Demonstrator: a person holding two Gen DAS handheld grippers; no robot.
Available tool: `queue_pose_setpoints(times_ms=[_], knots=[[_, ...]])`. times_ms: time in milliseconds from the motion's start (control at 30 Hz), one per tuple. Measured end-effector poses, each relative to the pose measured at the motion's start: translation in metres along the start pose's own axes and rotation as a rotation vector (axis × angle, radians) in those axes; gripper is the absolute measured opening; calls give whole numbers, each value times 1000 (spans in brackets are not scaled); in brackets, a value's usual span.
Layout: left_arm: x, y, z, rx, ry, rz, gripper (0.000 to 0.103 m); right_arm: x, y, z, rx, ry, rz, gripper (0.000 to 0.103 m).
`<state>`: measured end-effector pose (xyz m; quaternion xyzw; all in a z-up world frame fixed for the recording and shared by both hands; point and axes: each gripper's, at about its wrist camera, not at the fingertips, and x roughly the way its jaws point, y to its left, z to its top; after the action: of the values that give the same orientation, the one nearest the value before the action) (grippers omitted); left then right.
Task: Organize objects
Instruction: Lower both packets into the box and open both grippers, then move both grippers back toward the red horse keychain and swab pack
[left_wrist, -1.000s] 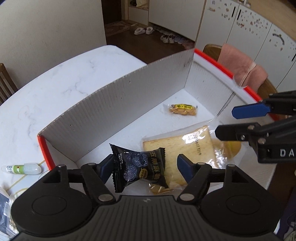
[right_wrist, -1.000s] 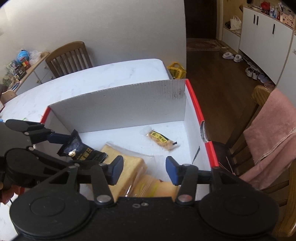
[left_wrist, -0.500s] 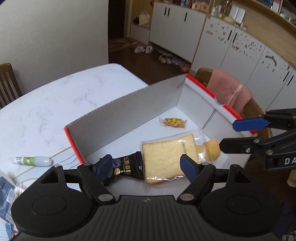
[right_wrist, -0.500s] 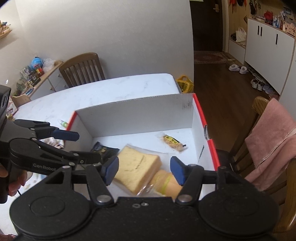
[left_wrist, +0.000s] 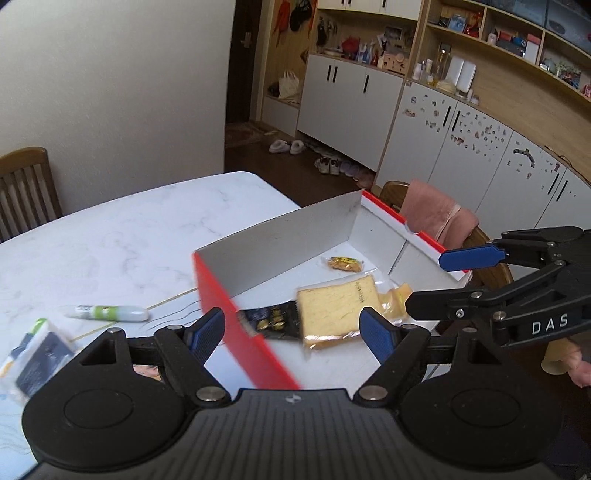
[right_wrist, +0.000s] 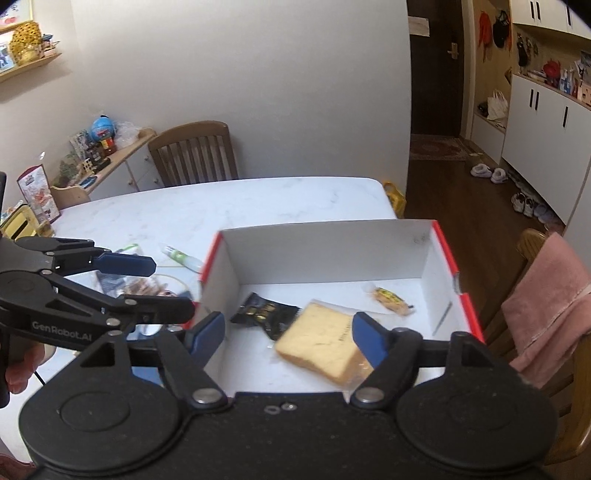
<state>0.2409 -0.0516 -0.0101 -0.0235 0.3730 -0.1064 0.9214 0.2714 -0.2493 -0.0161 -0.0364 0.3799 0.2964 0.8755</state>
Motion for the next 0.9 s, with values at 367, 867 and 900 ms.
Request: queue_pose_setpoints(times_ms=[367,867,900], knots=[[-45,64,-43,-91,2,41,86,13,67,-7,-17,11,34,92],[-66,149,-107,-201,29,64,102,59,142,-9,-3,81,37,92],[-67,155,-111,-207,27,64,102,63,146,-9,-2,86,37,92]])
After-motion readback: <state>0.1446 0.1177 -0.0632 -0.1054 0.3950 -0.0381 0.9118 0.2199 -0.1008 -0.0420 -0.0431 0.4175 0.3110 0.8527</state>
